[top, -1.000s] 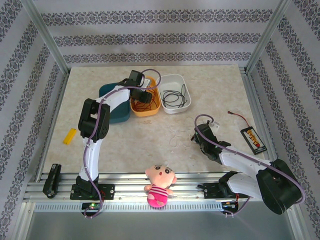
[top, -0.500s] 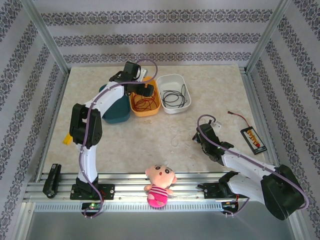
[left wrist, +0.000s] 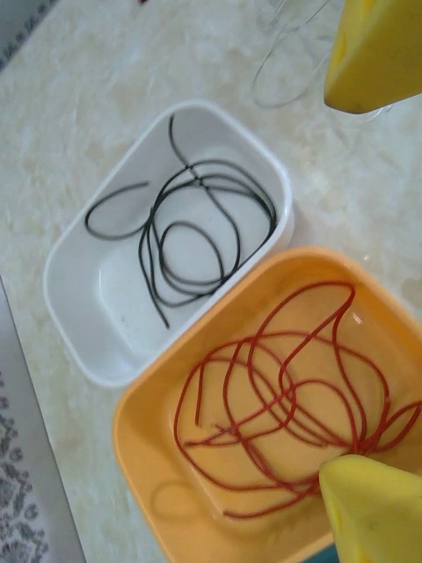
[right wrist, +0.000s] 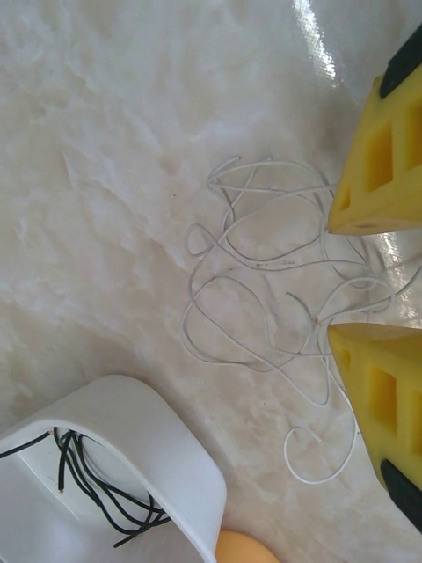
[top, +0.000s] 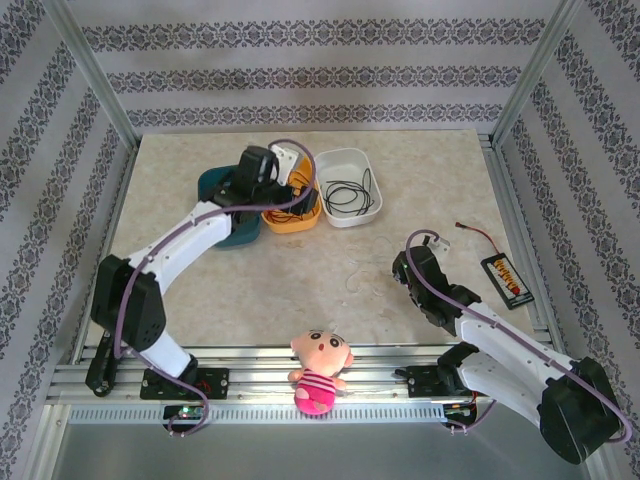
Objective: Untangle the cables
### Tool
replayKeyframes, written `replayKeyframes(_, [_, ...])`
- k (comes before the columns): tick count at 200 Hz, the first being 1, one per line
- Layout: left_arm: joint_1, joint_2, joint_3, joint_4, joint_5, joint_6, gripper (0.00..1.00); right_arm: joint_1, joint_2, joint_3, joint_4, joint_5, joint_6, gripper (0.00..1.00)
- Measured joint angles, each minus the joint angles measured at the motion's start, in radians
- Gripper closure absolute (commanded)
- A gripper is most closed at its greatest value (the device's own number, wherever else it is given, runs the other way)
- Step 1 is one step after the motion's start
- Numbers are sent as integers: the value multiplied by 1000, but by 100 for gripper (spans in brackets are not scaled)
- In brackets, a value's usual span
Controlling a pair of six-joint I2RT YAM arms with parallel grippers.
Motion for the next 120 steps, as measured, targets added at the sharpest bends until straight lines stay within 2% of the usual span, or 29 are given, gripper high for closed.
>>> replayKeyframes(51, [-138, -101, -275, 268, -54, 23, 0, -11, -3, 6, -39, 6, 0, 52])
replayKeyframes(59, [-153, -100, -295, 294, -60, 22, 0, -13, -3, 6, -42, 6, -2, 45])
replayKeyframes(69, [-173, -97, -315, 322, -64, 21, 0, -15, -3, 6, -48, 8, 5, 30])
replayKeyframes(75, [-183, -91, -319, 334, -65, 18, 0, -18, -3, 7, -52, 9, 1, 7])
replayKeyframes(78, [-190, -85, -320, 340, -66, 16, 0, -19, -3, 7, -54, 7, 6, 2])
replayKeyframes(120, [-278, 15, -319, 378, -81, -14, 0, -59, -13, 8, -91, 10, 9, 2])
